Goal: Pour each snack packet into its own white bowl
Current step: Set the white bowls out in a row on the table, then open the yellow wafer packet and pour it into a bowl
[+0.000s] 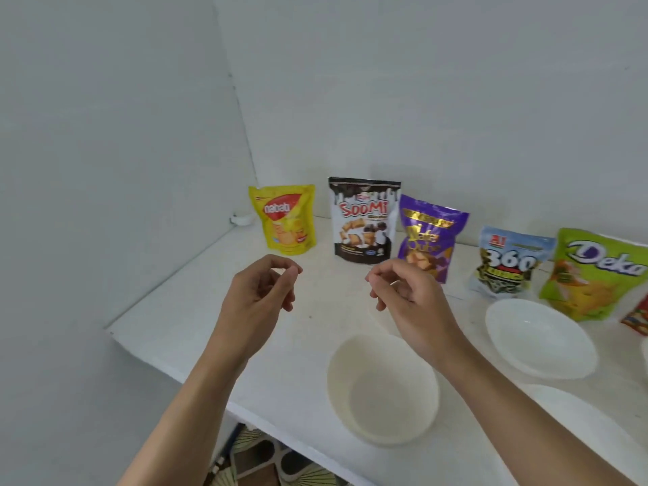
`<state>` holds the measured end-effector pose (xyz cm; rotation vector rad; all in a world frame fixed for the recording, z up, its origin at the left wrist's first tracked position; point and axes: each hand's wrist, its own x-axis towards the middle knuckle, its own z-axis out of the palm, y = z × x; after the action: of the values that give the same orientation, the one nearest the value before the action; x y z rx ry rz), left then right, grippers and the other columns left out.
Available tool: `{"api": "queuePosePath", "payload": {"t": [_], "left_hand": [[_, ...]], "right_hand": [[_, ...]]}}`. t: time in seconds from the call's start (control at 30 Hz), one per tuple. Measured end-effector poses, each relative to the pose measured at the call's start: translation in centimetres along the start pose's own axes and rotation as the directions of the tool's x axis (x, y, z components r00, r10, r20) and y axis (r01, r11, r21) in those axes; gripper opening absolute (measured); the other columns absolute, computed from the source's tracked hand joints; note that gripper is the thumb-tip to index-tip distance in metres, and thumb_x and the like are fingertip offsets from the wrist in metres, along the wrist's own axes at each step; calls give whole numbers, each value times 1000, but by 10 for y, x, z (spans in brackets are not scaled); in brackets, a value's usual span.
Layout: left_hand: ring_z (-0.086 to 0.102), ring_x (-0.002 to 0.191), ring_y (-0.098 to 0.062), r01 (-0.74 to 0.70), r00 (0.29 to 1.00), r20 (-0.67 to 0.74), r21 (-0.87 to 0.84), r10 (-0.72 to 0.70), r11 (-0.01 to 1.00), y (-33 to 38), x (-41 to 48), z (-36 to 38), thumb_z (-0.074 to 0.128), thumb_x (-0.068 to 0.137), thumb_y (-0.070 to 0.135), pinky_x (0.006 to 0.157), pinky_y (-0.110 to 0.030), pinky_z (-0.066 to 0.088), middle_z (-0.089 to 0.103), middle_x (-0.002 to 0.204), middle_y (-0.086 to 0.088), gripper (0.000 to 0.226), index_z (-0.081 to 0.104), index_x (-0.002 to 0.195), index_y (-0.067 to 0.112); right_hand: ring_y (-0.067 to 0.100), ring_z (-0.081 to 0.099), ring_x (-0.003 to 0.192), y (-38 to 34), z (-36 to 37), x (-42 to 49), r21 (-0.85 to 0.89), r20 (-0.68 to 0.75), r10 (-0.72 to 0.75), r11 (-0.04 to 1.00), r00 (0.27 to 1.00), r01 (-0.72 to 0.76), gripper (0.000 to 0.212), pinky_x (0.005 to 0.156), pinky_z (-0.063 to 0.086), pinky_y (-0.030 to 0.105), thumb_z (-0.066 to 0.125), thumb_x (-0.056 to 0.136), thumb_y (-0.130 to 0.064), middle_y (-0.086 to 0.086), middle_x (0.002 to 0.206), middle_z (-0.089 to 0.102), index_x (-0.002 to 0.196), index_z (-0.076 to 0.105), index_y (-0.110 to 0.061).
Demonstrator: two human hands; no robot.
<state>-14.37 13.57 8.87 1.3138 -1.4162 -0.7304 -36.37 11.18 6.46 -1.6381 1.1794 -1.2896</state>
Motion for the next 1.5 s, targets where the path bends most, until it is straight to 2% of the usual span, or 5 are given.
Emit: {"api": "queuePosePath", "payload": {"t": [0.27,0.5,0.93,1.23,1.5], "left_hand": [[60,62,-11,32,999,-11,99,-31,995,-52,55,-57,60,100,20,61,-15,46,64,64,-1,11,68,93,23],[64,73,-13,41,999,-39,154,-35,987,-87,135,-66,62,98,27,71,-28,50,67,78,4,10,67,90,31],[44,129,-15,84,983,-168,84,-69,993,-164,327,-52,56,102,30,107,-36,38,47,120,7,22,61,121,38],[64,89,-16,111,993,-27,-31,-112,993,-194,352,-44,60,101,22,65,-14,51,63,105,10,17,62,112,34],[59,81,0,-72,997,31,87,70,994,-198,328,-60,58,100,10,72,-19,52,60,92,31,24,56,101,34]], "right_hand": [[19,62,74,7,77,52,-93,37,-6,996,999,9,10,72,56,42,62,96,-18,-12,78,65,89,67,-21],[11,57,65,21,109,136,-233,67,-41,971,997,55,6,60,48,26,61,95,-18,-3,78,64,91,66,-18],[21,39,132,83,172,311,-330,-13,-22,944,1000,17,33,107,34,31,59,97,-27,5,138,43,130,56,-28],[28,23,141,98,196,336,-526,-119,8,848,993,-70,42,112,32,40,56,97,-25,9,152,29,139,52,-24],[32,34,120,90,192,317,-707,-107,-148,707,983,30,21,91,42,40,64,91,-17,8,126,45,112,62,-21]]}}
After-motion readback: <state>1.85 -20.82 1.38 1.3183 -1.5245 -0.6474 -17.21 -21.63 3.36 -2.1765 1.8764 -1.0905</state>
